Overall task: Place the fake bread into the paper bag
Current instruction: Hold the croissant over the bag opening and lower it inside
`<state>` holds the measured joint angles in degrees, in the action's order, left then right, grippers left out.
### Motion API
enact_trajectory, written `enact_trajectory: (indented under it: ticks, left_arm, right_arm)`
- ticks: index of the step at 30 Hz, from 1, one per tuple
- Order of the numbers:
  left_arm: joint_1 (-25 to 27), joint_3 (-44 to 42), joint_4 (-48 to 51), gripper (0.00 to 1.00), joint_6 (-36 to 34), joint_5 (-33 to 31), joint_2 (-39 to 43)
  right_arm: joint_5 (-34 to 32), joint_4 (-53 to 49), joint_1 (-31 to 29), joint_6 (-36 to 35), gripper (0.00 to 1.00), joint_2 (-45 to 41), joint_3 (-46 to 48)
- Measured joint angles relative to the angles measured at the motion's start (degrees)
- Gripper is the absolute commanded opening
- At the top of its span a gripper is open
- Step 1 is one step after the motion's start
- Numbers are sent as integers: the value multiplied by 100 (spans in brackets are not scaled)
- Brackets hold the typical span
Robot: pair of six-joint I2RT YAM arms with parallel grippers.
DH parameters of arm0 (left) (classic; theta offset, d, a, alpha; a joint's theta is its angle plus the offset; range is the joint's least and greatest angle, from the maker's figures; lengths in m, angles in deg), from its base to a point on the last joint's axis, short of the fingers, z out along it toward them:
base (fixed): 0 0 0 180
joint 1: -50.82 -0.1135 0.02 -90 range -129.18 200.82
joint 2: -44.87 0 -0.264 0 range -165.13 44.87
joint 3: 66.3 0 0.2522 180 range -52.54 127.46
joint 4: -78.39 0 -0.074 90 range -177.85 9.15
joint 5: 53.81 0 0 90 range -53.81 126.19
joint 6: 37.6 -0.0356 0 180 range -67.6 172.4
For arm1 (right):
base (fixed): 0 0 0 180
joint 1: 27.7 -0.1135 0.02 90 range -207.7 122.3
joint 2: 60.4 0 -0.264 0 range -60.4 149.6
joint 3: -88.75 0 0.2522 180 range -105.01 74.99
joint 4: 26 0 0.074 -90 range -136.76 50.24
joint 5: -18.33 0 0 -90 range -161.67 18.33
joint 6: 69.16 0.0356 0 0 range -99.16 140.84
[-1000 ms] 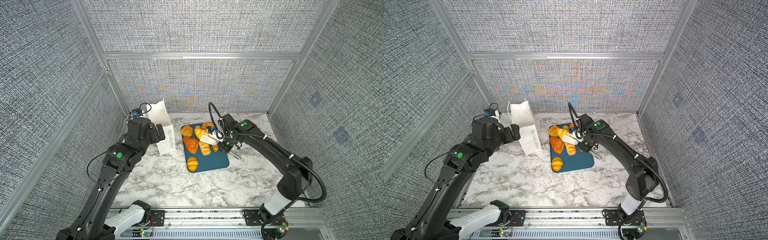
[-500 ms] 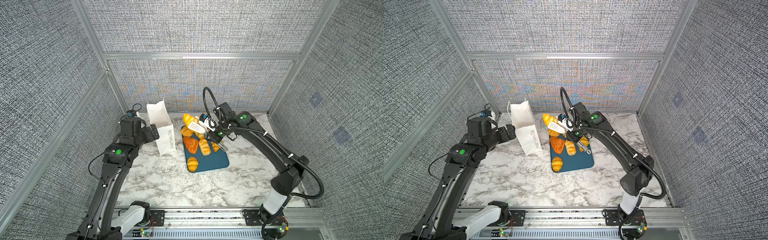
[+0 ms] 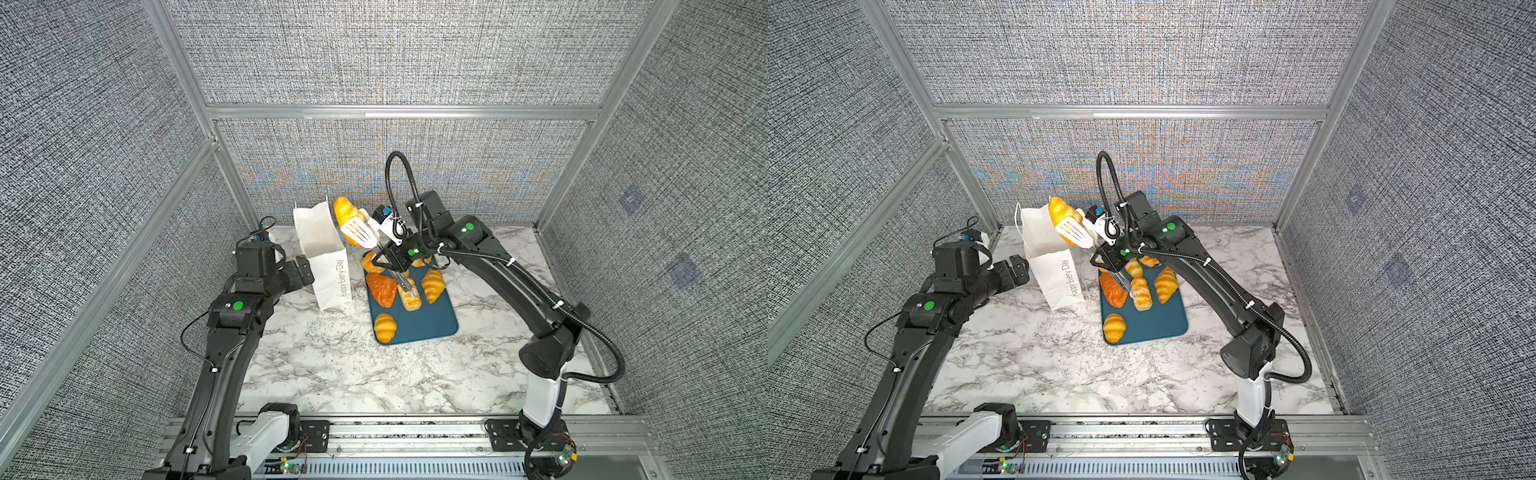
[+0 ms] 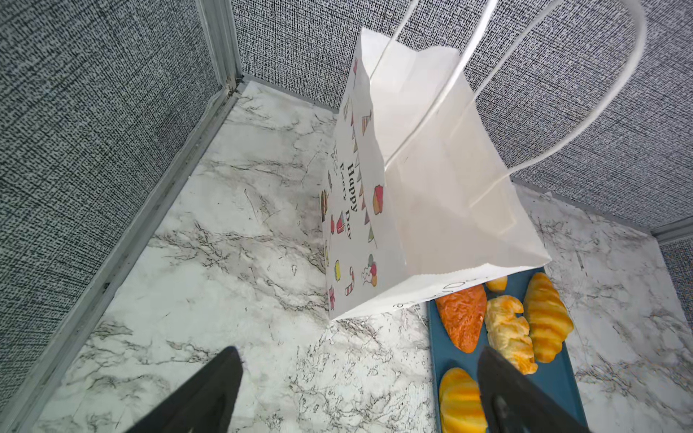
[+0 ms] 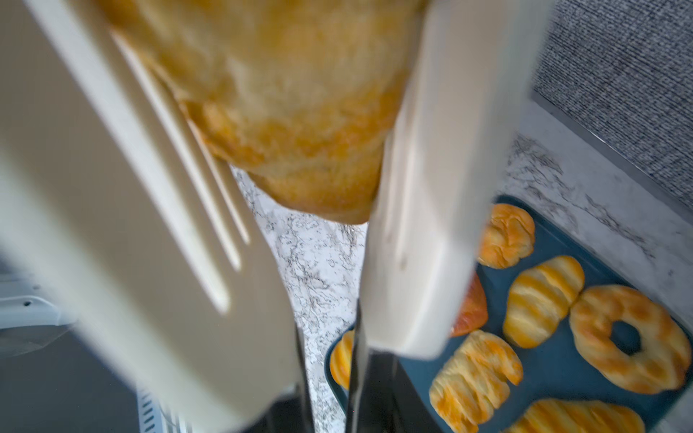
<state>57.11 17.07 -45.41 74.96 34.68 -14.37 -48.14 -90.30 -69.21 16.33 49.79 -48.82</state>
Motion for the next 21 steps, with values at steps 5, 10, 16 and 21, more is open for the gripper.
enact_trajectory:
  ticks: [5,10,16,21]
  left_arm:
    - [-42,-44,2,99,2,17,50]
    - [-48,-52,2,99,24,26,94]
    - [-59,-52,2,99,57,61,94]
    - [-70,-63,2,99,105,96,85]
  right_arm:
    - [227,81,-39,380,32,485,-619]
    - [256,-31,-83,627,32,931,-1246]
    - [129,-328,-229,713,32,1202,-1611]
    - [-55,-494,-308,734,32,1320,-1744]
